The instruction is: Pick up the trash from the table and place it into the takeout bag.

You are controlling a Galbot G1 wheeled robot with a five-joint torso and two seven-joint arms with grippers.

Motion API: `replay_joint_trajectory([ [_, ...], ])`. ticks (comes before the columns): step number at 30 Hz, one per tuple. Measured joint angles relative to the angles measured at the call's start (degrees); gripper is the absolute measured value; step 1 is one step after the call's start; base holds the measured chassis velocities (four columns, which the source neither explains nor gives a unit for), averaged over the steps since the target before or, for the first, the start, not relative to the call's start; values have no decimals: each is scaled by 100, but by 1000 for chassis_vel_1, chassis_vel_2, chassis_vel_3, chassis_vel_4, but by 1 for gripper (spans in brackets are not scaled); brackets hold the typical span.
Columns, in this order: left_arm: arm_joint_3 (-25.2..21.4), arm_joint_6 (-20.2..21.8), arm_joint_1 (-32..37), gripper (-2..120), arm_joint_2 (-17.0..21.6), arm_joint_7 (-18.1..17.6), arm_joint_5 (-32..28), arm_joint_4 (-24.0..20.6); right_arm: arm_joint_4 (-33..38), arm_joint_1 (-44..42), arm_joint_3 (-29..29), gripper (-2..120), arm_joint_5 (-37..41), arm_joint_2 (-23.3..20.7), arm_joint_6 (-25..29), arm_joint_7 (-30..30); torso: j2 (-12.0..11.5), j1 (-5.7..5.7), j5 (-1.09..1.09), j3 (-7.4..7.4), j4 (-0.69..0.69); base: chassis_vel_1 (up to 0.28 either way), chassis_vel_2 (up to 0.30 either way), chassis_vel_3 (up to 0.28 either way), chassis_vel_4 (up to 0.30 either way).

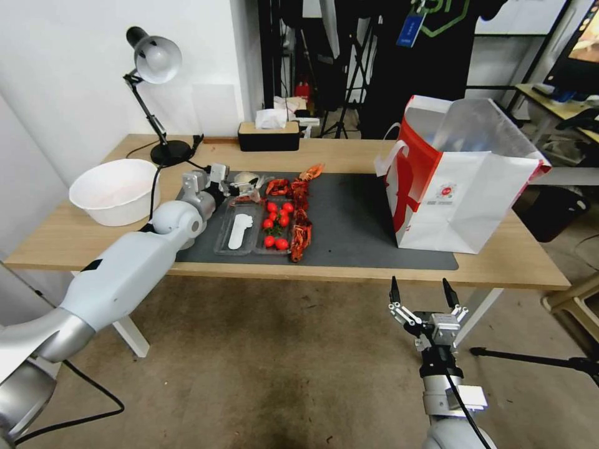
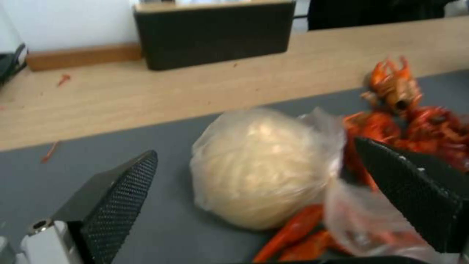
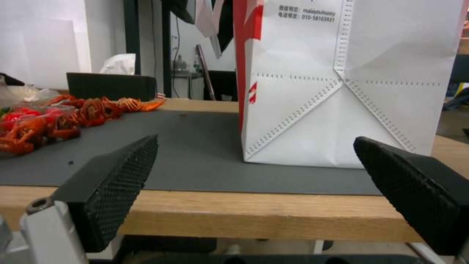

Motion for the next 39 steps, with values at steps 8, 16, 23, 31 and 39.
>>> replay_joint_trajectory([
  [8, 374, 573, -529, 100, -249, 66, -186, 877, -51, 85, 0, 100, 2, -80, -25, 18, 0, 0, -1, 0, 1, 0, 0, 0, 0],
  [16, 518, 812, -741, 83, -437, 72, -235, 1147, -98, 112, 2, 100, 17, -83, -24, 33, 0, 0, -1, -1, 0, 0, 0, 0, 0],
  [23, 634, 877, -905, 60, -547, 162, -246, 1364, -119, 114, 0, 100, 18, -67, -21, 33, 1, 0, 0, -1, 1, 0, 0, 0, 0],
  [31, 772, 1019, -1009, 30, -637, 273, -184, 1483, -135, 130, -2, 100, 18, -58, -20, 33, 1, -2, 0, -1, 1, 0, 0, 0, 0],
  [39, 977, 1092, -1116, 6, -623, 375, -76, 1531, -168, 144, -21, 100, 16, -36, -16, 33, 1, -2, 0, -1, 1, 0, 0, 0, 0],
])
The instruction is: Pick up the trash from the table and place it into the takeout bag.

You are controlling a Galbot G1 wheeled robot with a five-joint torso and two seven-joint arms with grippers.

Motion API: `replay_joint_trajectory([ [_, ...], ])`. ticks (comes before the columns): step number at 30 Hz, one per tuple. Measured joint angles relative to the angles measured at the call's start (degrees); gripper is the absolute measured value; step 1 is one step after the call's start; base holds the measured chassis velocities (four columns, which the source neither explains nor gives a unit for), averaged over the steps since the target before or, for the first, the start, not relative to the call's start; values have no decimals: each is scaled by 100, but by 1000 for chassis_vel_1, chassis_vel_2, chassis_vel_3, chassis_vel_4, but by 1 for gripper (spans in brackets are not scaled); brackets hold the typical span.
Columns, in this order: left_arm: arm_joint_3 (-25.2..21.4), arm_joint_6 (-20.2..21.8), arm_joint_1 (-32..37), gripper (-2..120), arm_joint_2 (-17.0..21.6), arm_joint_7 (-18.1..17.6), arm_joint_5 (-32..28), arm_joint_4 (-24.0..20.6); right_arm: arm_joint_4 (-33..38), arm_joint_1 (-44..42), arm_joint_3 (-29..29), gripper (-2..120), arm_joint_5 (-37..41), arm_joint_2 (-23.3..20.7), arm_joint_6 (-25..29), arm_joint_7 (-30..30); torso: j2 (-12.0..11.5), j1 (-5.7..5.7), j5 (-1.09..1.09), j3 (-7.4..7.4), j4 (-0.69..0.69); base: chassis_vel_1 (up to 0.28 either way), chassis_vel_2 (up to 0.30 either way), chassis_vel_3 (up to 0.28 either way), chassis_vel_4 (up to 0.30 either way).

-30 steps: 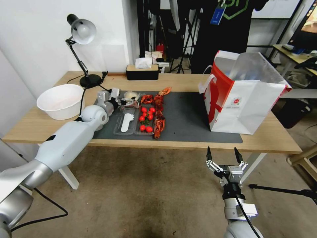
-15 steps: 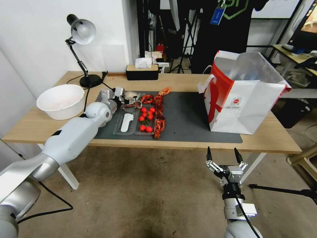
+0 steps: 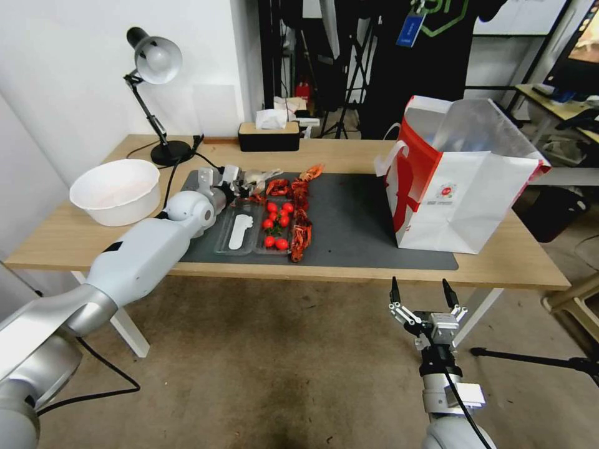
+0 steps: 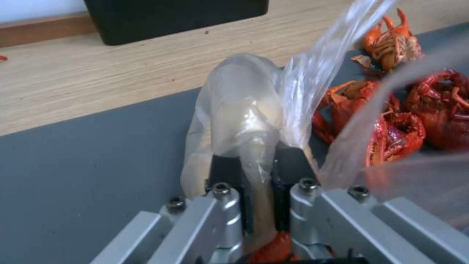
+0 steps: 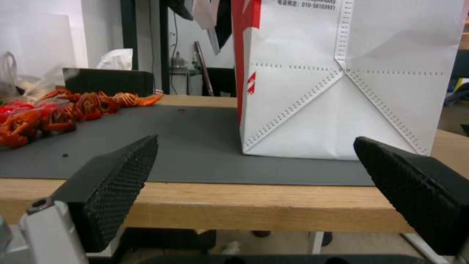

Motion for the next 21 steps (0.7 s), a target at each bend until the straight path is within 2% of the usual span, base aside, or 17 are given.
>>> replay_joint_trajectory([
  [2, 20, 3, -35, 2, -6, 2, 7, 18, -13, 7, -3, 100, -2, 2, 3, 0, 0, 0, -1, 0, 0, 0, 0, 0, 0],
  [14, -18, -133, -109, 2, 9, -6, -14, -6, -19, 31, -20, 100, -11, 0, 4, 0, -1, 1, -2, 2, -1, 0, 0, 0, 0],
  [21, -160, -251, -265, 2, 59, -27, -80, -167, -19, 34, -35, 100, -20, -2, 1, 0, -1, 1, -1, 2, 0, 0, 0, 0, 0],
])
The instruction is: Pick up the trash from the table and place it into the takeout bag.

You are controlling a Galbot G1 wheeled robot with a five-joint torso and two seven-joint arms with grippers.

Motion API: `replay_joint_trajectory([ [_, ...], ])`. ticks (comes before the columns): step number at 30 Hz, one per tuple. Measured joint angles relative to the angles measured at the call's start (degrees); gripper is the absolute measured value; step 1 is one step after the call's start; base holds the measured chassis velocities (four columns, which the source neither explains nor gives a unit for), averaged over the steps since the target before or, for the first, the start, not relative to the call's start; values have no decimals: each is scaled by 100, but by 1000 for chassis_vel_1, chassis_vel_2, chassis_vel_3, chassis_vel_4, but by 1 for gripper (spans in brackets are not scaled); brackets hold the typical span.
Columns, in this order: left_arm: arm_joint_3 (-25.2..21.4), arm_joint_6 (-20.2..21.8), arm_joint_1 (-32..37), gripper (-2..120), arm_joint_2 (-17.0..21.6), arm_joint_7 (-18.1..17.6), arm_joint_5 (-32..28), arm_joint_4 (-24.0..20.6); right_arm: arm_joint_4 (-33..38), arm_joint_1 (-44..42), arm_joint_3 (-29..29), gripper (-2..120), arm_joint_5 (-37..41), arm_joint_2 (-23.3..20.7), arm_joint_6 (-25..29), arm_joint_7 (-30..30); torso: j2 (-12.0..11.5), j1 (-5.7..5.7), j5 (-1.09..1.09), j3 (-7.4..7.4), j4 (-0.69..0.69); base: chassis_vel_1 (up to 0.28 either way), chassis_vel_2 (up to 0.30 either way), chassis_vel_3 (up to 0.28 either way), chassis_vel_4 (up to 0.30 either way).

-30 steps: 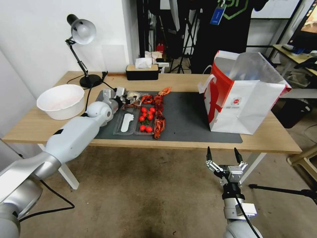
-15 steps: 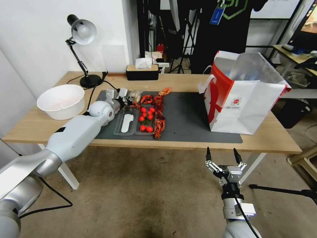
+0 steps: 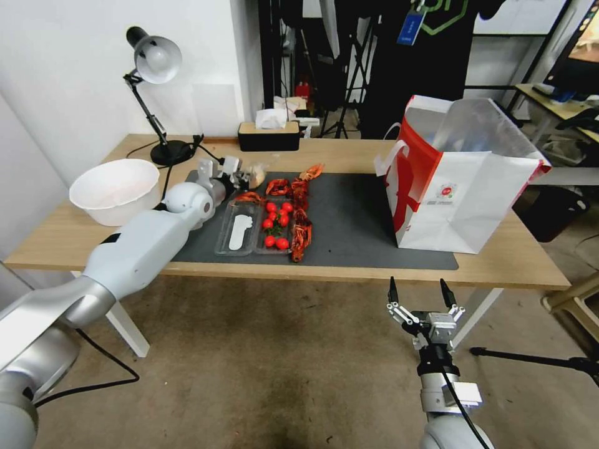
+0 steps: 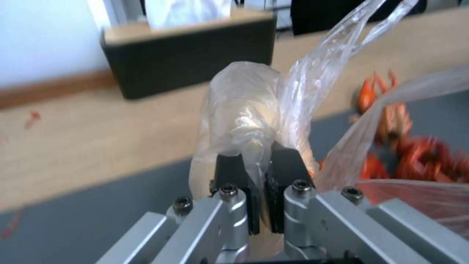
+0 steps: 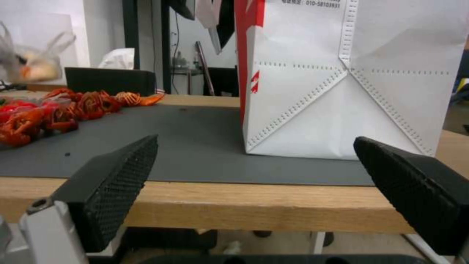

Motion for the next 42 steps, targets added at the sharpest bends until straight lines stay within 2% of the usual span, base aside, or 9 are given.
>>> replay_joint_trajectory([
  [6, -90, -78, -209, 2, 71, -81, -223, -562, 0, 6, -12, 100, -13, 1, -4, -1, 0, 0, 0, -1, 1, 0, 0, 0, 0],
  [8, -41, -75, -396, 2, 66, -169, -428, -986, 0, 13, -23, 100, -25, 6, -10, -2, 0, 0, 2, -1, 0, 0, 0, 0, 0],
  [10, -41, -75, -396, 2, 66, -169, -428, -986, 0, 13, -23, 100, -25, 6, -10, -2, 0, 0, 2, -1, 0, 0, 0, 0, 0],
  [11, 17, -72, -495, 2, 48, -209, -514, -1175, 0, 17, -31, 100, -31, 10, -12, -2, 0, 0, 3, -1, 0, 0, 0, 0, 0],
  [12, 288, -46, -845, 2, -108, -335, -797, -1672, 1, 20, -36, 100, -46, 27, -17, -3, 0, 0, 1, -1, -1, 0, 0, 0, 0],
  [16, 604, 23, -1253, 2, -425, -428, -1051, -1915, 6, -3, -27, 100, -48, 37, -16, -2, 0, 0, 2, -1, -1, 0, 0, 0, 0],
  [23, 962, 51, -1636, 1, -1001, -549, -1174, -1889, 6, -30, 5, 100, -48, 68, 4, 0, 0, 0, 2, -1, 0, 0, 0, 0, 0],
  [32, 1236, 66, -2017, 1, -2031, -606, -1176, -1340, -14, -24, 15, 100, -51, 114, 7, 4, 0, 0, 2, -1, -1, 0, 0, 0, 0],
  [42, 1718, 66, -2117, 1, -2548, -591, -1111, -789, -25, -18, 16, 100, -64, 137, 9, 7, 0, 0, 1, -1, 0, 0, 0, 0, 0],
])
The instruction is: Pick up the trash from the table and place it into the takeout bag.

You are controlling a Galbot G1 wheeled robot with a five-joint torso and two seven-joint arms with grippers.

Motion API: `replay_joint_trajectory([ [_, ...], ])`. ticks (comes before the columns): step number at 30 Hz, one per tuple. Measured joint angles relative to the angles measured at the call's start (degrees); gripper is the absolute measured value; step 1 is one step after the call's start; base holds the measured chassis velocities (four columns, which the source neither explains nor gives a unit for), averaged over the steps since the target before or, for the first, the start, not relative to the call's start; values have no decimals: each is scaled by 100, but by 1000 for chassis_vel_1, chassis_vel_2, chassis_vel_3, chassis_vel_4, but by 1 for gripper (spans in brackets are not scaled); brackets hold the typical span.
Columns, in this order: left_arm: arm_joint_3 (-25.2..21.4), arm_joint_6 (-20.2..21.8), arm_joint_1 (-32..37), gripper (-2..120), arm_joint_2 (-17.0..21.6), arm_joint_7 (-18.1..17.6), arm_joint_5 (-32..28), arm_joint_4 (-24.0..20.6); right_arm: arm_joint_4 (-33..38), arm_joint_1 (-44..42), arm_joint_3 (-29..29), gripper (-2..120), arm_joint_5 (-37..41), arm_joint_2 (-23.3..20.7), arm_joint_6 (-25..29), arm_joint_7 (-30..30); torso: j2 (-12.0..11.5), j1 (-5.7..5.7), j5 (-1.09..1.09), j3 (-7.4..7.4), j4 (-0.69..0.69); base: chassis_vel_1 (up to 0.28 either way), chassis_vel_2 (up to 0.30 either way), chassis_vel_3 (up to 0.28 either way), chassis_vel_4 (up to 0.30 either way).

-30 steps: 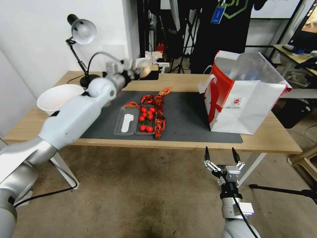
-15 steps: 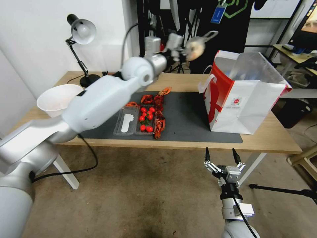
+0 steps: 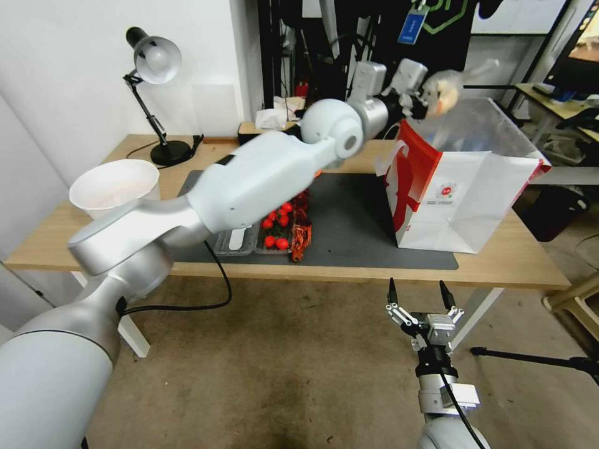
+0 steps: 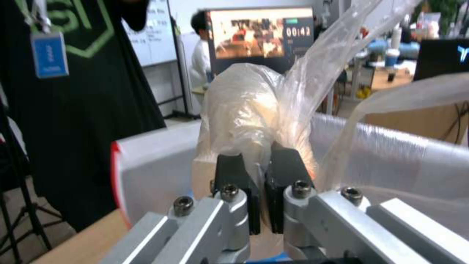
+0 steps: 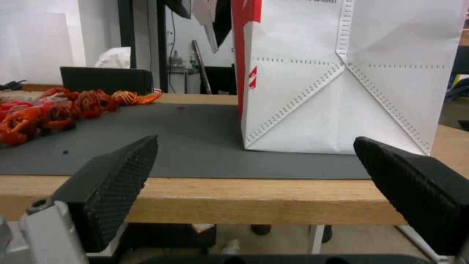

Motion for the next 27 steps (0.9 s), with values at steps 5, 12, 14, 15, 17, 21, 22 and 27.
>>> replay_joint_trajectory([
  [5, 106, 28, -11, 14, -95, -5, 52, 103, 0, 11, 1, 100, -2, 9, 0, 2, 0, 0, 0, 0, 0, 0, 0, 0, 0],
  [12, 96, 37, -21, 37, -138, -35, 53, 122, 12, 5, 8, 100, -3, 9, 1, 9, 0, 0, -1, 0, 0, 0, 0, 0, 0],
  [14, 86, 37, -30, 49, -139, -42, 53, 121, 24, 0, 15, 100, -3, 8, 2, 12, 0, 0, 0, 0, 0, 0, 0, 0, 0],
  [15, 76, 37, -31, 52, -142, -45, 54, 118, 28, -1, 18, 100, -3, 6, 3, 13, 0, 0, -1, 0, 0, 0, 0, 0, 0],
  [17, 59, 38, -32, 57, -150, -57, 54, 115, 29, -2, 19, 100, -3, 6, 3, 15, 0, 0, -1, 0, 0, 0, 0, 0, 0],
  [21, -58, 34, -33, 71, -165, -103, 53, 98, 30, -6, 20, 100, -3, 4, 6, 18, 0, 0, -1, 0, 0, 0, 0, 0, 0],
  [22, -137, 25, -34, 76, -157, -119, 53, 89, 31, -6, 21, 100, -3, 2, 7, 19, 0, 0, -1, 0, -1, 0, 0, 0, 0],
  [27, -439, 1, 30, 95, -11, -196, 53, -73, 34, 5, 22, 100, -3, -6, 7, 20, 0, 0, -1, 0, -1, 0, 0, 0, 0],
])
